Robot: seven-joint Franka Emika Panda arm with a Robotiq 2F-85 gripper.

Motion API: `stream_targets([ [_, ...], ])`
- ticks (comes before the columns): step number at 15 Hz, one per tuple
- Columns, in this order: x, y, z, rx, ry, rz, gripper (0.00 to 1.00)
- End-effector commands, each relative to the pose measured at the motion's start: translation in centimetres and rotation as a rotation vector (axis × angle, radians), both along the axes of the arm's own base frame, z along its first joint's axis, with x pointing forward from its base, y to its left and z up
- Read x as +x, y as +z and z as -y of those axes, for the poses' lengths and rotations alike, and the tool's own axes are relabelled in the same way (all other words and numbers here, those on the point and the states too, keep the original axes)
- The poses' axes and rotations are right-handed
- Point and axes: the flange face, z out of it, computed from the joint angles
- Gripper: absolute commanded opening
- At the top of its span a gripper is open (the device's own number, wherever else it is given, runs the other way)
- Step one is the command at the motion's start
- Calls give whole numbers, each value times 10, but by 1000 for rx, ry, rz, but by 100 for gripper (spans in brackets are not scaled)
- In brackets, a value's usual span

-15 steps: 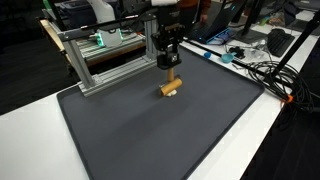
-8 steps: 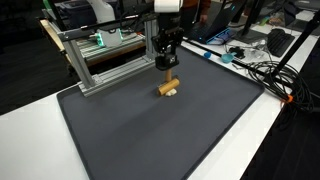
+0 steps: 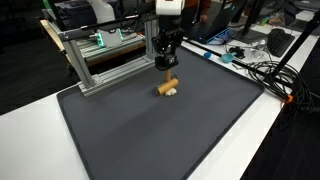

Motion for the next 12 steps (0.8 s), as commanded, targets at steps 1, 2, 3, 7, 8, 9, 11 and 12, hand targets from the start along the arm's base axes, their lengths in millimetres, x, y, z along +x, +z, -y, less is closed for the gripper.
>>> stream_targets([
  [1, 3, -17, 2, -1, 1, -42, 22],
  [2, 3, -17, 2, -1, 1, -40, 22],
  [3, 3, -17, 2, 0, 0, -49, 22],
  [7, 1, -19, 2, 6, 0, -78, 22],
  [8, 0, -19, 2, 8, 1, -80, 22],
  [9, 1, -18, 2, 6, 0, -75, 22],
  [11, -1, -6, -1, 1, 3, -47, 22],
  [12, -6, 15, -6, -4, 16, -20, 22],
])
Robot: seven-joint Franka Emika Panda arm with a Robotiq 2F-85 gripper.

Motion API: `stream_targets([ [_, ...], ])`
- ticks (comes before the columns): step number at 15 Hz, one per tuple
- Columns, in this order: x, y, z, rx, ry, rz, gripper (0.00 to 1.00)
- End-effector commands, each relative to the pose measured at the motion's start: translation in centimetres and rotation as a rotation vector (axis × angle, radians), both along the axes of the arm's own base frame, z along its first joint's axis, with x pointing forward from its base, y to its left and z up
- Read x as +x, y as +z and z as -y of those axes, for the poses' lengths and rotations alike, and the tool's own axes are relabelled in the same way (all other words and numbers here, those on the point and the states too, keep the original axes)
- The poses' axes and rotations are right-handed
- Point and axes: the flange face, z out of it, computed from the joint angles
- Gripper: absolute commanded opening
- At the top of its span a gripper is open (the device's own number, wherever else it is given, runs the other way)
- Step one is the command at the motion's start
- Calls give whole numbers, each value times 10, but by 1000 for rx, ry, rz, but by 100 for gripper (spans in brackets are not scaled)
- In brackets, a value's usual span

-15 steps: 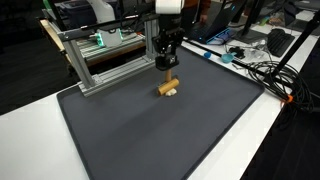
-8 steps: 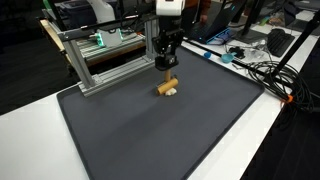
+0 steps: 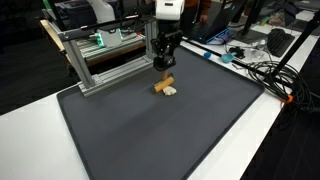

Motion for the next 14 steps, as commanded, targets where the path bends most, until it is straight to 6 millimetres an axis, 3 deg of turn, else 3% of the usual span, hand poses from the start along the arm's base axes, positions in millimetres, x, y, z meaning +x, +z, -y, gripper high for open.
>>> stream_targets([
  [1, -9, 40, -10, -14, 30, 56, 22],
  [4, -11, 81, -27, -40, 88, 132, 22],
  [6, -6, 87, -30, -40, 93, 130, 22],
  [9, 4, 72, -20, -31, 73, 112, 22],
  [14, 11, 39, 17, -17, 7, 45, 22],
])
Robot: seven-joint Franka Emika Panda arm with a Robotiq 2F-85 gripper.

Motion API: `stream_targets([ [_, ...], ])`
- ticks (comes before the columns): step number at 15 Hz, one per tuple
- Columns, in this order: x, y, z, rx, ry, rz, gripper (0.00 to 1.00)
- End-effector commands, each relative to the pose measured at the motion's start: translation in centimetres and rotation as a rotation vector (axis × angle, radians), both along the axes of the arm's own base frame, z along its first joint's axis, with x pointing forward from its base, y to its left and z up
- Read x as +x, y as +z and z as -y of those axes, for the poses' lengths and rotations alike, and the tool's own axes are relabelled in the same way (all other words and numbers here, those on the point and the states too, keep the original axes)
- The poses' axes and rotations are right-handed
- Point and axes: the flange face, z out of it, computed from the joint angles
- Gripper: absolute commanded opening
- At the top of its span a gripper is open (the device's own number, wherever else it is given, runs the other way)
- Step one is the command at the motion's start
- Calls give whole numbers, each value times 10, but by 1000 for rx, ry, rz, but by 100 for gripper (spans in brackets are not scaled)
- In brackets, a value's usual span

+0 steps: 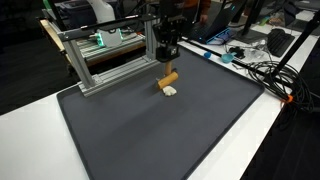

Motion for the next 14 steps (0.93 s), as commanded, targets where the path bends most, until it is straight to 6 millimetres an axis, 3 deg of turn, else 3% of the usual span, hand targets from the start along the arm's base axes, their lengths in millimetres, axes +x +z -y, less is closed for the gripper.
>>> stream_targets([
  [1, 12, -13, 22, 16, -20, -31, 22],
  [4, 17, -21, 19, 40, -9, -45, 22],
  [8, 20, -17, 4, 74, 38, -45, 22],
  [14, 25, -35, 11, 52, 25, -65, 22],
])
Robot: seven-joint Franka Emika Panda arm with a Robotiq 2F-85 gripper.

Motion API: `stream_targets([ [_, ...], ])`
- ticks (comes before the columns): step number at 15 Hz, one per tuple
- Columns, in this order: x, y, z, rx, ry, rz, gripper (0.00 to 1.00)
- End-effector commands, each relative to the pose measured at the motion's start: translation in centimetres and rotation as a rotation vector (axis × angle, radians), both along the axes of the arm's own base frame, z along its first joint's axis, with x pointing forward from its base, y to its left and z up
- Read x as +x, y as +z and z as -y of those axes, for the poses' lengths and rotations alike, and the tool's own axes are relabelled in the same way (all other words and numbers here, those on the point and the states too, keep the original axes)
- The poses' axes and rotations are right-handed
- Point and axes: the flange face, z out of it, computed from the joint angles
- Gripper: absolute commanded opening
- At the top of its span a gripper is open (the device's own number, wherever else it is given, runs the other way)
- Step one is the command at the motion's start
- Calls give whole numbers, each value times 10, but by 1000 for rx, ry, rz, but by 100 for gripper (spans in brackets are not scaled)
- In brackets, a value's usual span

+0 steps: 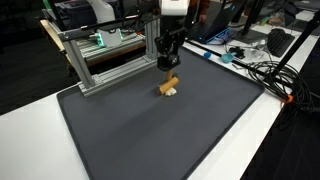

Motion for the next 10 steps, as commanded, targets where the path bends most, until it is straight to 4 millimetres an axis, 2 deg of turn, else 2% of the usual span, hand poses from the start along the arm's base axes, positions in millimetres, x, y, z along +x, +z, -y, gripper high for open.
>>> stream_targets([
  [1, 10, -9, 9, 8, -3, -18, 22],
  [3, 16, -14, 12, 12, -1, 0, 22],
  [7, 33, -6, 12, 17, 7, 43, 22],
  [10, 40, -10, 11, 19, 11, 38, 22],
])
